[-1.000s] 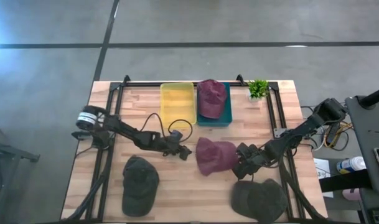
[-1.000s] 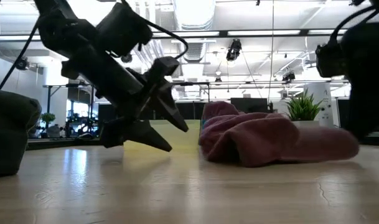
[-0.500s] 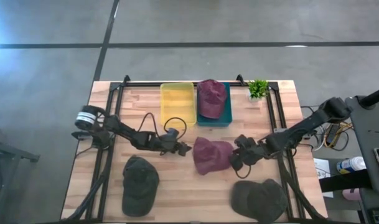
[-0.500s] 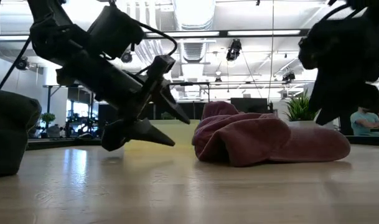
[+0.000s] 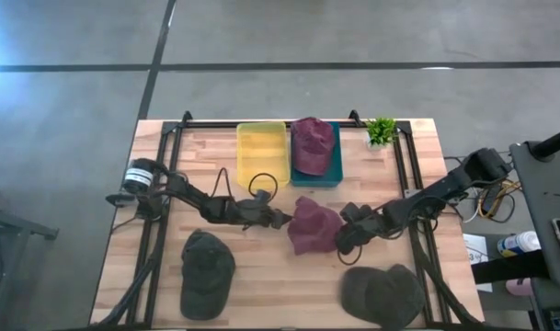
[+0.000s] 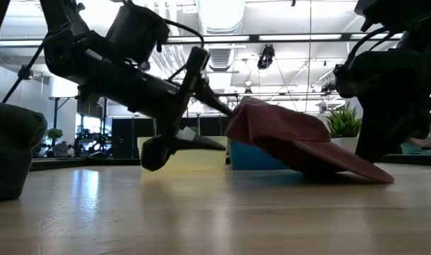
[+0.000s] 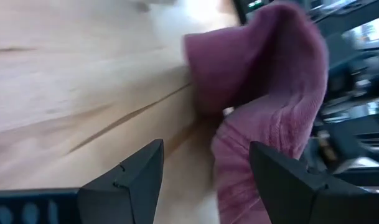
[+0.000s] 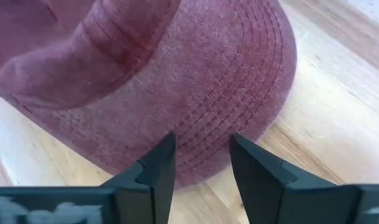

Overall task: Sort caps
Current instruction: Put the red cap into the blue bin

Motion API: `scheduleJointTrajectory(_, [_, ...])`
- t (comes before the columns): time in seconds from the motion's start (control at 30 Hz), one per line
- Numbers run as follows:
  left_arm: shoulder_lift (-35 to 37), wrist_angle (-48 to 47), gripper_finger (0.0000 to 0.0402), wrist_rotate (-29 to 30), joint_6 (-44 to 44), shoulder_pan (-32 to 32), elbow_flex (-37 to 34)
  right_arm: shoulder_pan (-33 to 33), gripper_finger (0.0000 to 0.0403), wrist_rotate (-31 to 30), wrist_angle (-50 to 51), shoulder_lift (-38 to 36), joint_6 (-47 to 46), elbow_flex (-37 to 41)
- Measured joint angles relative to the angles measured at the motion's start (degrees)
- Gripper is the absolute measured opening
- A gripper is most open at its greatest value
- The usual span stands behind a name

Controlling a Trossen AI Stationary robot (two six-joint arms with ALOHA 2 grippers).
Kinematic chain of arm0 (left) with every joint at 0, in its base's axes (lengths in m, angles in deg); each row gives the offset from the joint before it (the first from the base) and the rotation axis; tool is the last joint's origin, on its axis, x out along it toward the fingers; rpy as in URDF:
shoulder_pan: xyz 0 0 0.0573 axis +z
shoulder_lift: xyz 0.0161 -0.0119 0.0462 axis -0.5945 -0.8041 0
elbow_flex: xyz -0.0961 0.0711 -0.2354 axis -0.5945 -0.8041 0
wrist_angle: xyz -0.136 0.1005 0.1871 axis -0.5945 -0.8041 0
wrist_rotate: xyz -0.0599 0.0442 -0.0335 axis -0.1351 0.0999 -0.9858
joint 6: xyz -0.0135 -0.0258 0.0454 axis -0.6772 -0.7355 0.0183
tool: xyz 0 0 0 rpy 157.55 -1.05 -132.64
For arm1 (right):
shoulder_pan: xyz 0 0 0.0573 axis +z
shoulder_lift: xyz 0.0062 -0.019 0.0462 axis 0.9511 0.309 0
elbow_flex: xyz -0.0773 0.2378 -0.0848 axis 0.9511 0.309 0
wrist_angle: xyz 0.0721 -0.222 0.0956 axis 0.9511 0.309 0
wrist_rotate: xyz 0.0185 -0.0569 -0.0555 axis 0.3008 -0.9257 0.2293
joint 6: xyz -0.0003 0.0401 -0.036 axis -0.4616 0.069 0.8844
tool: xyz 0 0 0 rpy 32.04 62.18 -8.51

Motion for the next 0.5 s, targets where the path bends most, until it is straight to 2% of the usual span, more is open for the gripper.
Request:
scheduleJointTrajectory(0.13, [0.02,3.66,0.0231,-0.05,0.32,0.00,0.00,0.00,0.0129,0.30,0.33,-0.67,0.51,0.10])
scheduleJointTrajectory(0.33, [0.08,3.41,0.0231,-2.22,4.02,0.04,-0.28,0.00,0.0119,0.44,0.43,-0.62,0.53,0.14])
scheduleJointTrajectory(0.5, [1.21,2.18,0.0231,-2.45,5.00,0.58,-4.44,0.00,0.0120,0.44,0.53,-0.64,0.42,0.16])
